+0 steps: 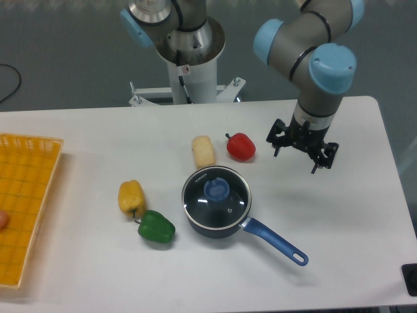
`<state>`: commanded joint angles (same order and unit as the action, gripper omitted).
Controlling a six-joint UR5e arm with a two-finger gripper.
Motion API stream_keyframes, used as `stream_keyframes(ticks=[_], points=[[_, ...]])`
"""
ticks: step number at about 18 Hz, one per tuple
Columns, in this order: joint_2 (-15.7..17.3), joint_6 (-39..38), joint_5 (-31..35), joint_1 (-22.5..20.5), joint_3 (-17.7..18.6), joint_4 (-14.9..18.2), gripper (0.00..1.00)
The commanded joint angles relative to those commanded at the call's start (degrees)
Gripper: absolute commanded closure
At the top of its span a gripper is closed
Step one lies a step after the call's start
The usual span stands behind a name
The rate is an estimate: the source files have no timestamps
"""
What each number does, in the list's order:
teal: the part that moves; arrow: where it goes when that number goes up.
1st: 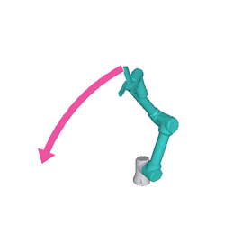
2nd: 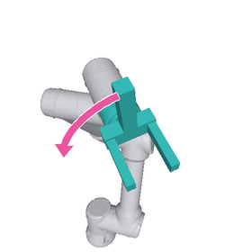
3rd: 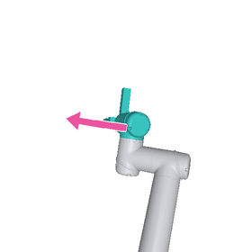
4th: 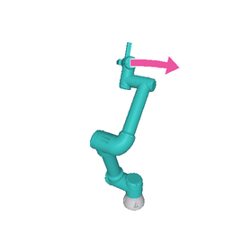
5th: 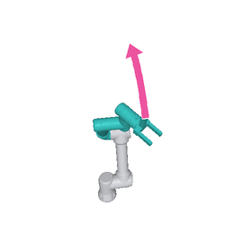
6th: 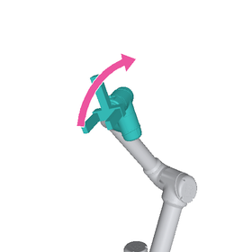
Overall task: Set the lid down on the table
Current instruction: 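Move the open gripper across the table toward the saucepan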
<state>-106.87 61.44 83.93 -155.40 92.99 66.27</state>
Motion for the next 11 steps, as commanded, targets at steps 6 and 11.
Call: stream_keyframes(ticks=[6,11], points=[[0.35,-0.09,0.00,2.20,-0.09,-0.26,0.00],[0.96,-0.44,1.40,4.22,-0.18,-0.09,0.00]])
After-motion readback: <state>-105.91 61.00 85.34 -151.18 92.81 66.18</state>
